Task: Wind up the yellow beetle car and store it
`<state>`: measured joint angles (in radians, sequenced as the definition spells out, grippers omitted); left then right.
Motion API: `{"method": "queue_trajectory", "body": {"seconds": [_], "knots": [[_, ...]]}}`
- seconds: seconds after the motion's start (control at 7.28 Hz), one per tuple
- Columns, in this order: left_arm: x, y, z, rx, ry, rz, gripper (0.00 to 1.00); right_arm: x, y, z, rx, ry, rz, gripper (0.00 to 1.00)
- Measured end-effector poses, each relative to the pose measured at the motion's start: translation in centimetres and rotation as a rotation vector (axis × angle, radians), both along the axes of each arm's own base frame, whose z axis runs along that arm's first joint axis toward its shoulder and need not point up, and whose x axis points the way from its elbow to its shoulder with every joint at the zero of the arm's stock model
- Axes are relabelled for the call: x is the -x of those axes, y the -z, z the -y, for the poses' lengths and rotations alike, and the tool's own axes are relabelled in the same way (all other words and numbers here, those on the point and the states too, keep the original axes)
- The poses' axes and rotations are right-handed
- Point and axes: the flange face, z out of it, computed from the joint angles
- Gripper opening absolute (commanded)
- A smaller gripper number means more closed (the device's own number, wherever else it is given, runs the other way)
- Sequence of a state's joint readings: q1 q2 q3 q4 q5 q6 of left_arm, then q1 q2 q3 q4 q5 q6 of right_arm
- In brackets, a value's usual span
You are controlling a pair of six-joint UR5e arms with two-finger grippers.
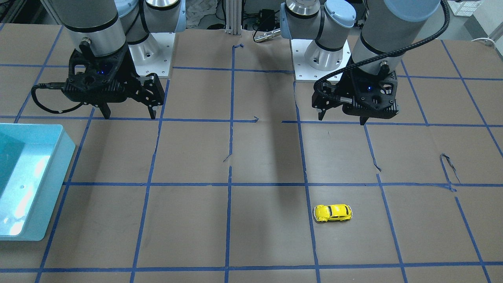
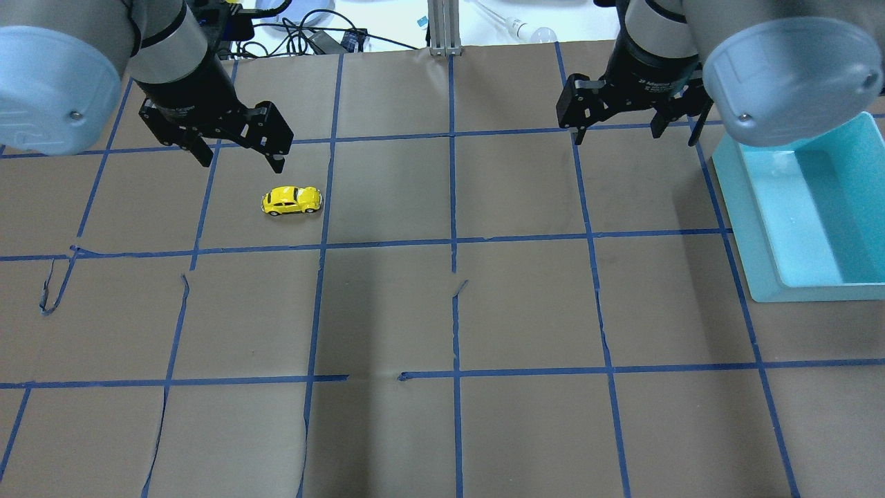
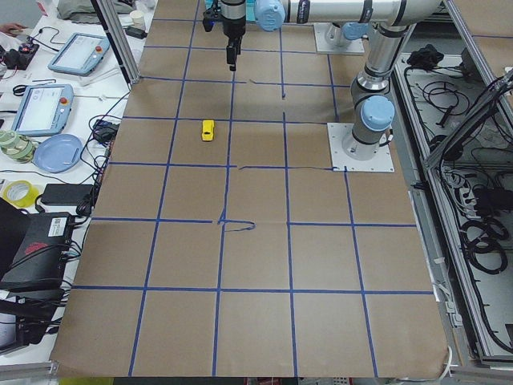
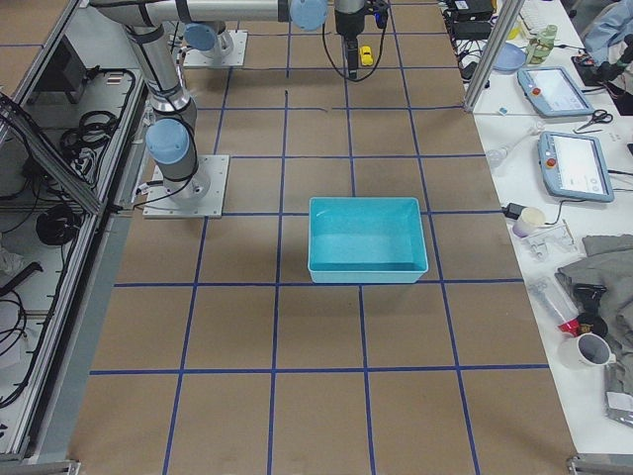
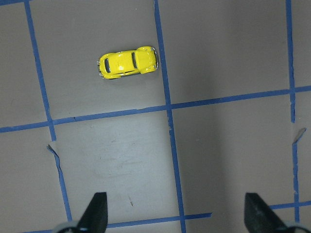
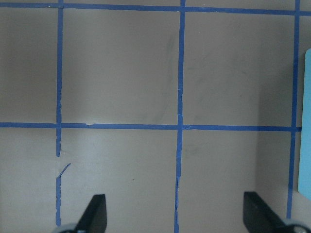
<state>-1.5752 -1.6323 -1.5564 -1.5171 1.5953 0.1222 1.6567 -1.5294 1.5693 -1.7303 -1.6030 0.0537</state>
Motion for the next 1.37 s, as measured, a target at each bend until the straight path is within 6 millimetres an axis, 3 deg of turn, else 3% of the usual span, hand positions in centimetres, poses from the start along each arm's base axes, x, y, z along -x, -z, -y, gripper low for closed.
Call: {"method": "queue_trajectory", "body": {"seconds": [1.37], "knots": [[-0.45, 0.66, 0.8, 0.001, -0.001, 0.003, 1.0, 0.0, 0.02, -0.01, -0.001, -0.004, -0.001, 1.0]]}}
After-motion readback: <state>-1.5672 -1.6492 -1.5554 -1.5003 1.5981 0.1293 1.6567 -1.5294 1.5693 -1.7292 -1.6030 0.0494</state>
